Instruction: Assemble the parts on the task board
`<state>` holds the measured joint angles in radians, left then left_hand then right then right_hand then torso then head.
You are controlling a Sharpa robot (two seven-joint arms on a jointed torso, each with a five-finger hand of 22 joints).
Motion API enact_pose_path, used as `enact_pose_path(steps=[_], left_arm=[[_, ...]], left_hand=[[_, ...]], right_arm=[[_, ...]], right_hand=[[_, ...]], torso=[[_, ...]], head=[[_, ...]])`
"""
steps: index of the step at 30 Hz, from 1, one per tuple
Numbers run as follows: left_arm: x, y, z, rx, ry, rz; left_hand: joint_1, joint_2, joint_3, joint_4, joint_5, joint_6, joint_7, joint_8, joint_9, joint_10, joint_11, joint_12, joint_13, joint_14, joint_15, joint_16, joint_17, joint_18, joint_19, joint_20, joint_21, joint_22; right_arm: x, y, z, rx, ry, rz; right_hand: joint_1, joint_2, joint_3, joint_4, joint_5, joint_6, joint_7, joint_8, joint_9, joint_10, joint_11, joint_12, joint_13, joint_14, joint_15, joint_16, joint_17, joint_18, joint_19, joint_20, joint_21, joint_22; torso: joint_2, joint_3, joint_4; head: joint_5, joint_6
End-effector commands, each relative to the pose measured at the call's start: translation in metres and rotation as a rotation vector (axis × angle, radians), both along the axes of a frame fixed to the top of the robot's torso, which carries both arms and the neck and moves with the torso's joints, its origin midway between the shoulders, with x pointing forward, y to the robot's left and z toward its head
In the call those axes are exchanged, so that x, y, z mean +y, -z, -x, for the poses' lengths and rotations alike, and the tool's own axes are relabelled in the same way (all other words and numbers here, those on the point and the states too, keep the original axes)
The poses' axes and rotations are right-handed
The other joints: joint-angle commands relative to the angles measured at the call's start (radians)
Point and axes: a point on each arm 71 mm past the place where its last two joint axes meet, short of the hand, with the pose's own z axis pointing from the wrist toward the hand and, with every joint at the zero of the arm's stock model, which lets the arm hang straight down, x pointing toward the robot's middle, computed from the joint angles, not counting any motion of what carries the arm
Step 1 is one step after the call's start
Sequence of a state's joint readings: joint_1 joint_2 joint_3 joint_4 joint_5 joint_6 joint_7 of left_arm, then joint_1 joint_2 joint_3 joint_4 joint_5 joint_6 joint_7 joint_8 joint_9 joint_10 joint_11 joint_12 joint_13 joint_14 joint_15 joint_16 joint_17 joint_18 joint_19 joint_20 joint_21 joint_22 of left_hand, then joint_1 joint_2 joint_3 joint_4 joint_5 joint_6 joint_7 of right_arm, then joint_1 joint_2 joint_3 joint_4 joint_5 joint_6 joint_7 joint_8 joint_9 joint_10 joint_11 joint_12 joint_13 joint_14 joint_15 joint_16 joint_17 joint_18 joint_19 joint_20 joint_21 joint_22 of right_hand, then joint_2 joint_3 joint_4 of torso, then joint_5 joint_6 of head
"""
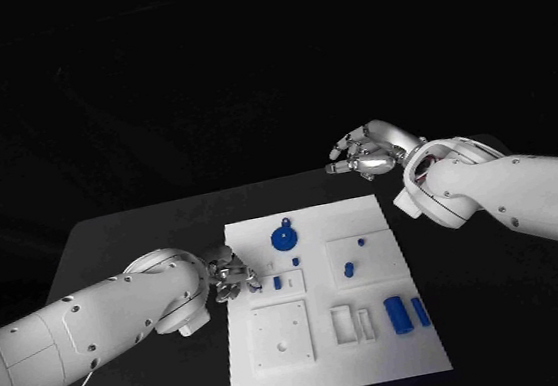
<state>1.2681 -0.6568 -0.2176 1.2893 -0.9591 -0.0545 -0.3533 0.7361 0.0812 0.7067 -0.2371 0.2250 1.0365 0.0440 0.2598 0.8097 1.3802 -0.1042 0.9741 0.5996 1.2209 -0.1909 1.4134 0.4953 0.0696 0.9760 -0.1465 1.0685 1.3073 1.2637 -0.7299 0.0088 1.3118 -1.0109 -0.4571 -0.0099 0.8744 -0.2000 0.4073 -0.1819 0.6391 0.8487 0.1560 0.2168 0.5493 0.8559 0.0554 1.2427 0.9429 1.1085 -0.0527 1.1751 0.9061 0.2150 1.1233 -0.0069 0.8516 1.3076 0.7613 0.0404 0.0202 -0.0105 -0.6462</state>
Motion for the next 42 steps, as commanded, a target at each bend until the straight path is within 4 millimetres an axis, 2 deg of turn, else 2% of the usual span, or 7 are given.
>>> enact_pose_path(steps=[1, 42], left_arm=[[-0.0036, 0.0009, 0.0019, -0.001, 0.028, -0.028], [-0.008, 0.0018, 0.0026, -0.066, 0.045, -0.08]], left_hand=[[-0.005, 0.007, 0.002, 0.003, 0.004, 0.163, -0.037, 0.006, -0.001, 0.009, 0.0, 0.005, 0.002, 0.012, -0.008, 0.009, 0.002, -0.003, 0.01, -0.118, 0.004, 0.012], [-0.014, 0.01, 0.009, 0.002, 0.005, 0.187, -0.049, 0.032, -0.013, 0.025, -0.012, 0.03, 0.021, 0.029, -0.02, 0.036, 0.02, 0.002, 0.029, -0.125, 0.018, 0.015]], right_arm=[[0.0012, 0.0004, 0.0004, 0.003, -0.013, 0.006], [0.0015, 0.0009, 0.0002, 0.004, -0.013, 0.007]], right_hand=[[0.004, 0.005, 0.003, 0.006, 0.004, 0.001, 0.009, 0.004, -0.002, -0.008, -0.001, 0.007, -0.001, -0.005, -0.001, 0.007, -0.001, 0.047, 0.002, -0.008, -0.005, 0.018], [0.004, 0.006, 0.002, 0.007, 0.012, 0.001, 0.009, 0.005, -0.002, -0.009, -0.001, 0.008, -0.003, -0.006, -0.001, 0.007, -0.002, 0.047, 0.002, -0.007, -0.005, 0.018]], torso=[[0.0, 0.0006, -0.0001], [0.0, 0.0004, 0.0]], head=[[0.0, -0.001], [-0.001, -0.007]])
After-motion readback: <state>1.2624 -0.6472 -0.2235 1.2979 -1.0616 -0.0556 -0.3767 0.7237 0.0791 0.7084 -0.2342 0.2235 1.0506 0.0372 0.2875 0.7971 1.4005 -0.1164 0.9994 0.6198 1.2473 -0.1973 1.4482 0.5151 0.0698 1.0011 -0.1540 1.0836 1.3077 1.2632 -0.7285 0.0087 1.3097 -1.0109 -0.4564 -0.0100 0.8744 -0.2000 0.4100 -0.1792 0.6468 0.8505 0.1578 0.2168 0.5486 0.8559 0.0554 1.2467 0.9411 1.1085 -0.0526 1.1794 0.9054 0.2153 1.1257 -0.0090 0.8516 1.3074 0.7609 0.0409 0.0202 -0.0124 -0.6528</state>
